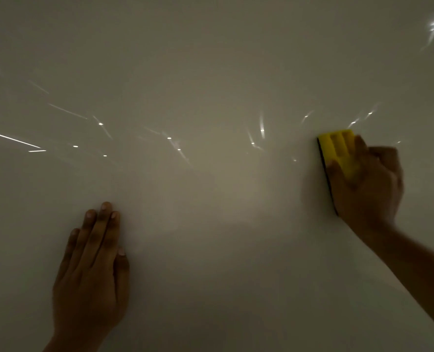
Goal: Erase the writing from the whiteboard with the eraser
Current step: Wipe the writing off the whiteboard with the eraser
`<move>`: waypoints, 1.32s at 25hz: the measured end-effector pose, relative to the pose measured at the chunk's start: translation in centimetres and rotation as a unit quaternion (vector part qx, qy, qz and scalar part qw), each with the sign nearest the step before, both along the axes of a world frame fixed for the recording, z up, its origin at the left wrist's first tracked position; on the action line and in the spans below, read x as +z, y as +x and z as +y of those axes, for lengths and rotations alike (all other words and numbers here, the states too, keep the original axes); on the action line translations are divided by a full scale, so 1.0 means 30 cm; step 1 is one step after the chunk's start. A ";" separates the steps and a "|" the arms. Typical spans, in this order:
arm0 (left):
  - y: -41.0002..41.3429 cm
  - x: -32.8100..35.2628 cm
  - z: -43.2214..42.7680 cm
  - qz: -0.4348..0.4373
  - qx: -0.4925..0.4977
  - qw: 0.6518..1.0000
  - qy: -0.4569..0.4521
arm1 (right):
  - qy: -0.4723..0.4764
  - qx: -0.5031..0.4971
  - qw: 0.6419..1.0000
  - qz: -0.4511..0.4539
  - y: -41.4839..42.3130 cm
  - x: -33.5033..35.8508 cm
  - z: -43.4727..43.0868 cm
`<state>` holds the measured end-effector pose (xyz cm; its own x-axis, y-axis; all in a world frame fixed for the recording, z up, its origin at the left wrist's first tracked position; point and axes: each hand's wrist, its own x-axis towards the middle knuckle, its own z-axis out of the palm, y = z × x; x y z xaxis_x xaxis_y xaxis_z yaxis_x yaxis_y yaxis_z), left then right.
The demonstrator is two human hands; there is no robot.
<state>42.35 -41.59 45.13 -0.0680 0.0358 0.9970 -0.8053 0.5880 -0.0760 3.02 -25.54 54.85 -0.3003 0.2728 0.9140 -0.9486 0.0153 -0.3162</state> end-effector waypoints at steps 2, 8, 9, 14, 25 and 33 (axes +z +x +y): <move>-0.004 0.002 0.000 0.001 0.000 1.000 0.001 | -0.021 0.020 0.999 0.014 0.090 0.146 -0.039; 0.004 0.003 0.006 -0.015 0.018 1.000 0.015 | 0.070 0.056 0.956 0.279 0.488 0.166 -0.155; 0.004 0.001 0.010 -0.012 0.017 1.000 0.009 | 0.103 0.073 0.930 0.344 0.523 0.092 -0.158; 0.009 0.003 0.018 -0.012 0.013 1.000 0.010 | 0.240 0.082 0.811 0.527 0.516 -0.326 -0.112; 0.000 0.006 0.024 -0.006 -0.025 0.999 0.025 | 0.124 0.054 0.989 -0.051 0.336 -0.413 0.023; -0.088 -0.129 0.244 -0.076 -0.154 0.976 0.132 | 0.360 0.244 0.900 -0.031 0.518 -0.886 0.200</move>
<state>39.71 -34.28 41.27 -0.2421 -0.1792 0.9536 -0.5778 0.8162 0.0067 18.57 -19.55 28.25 -0.2812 -0.5617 0.7781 -0.8787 -0.1753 -0.4440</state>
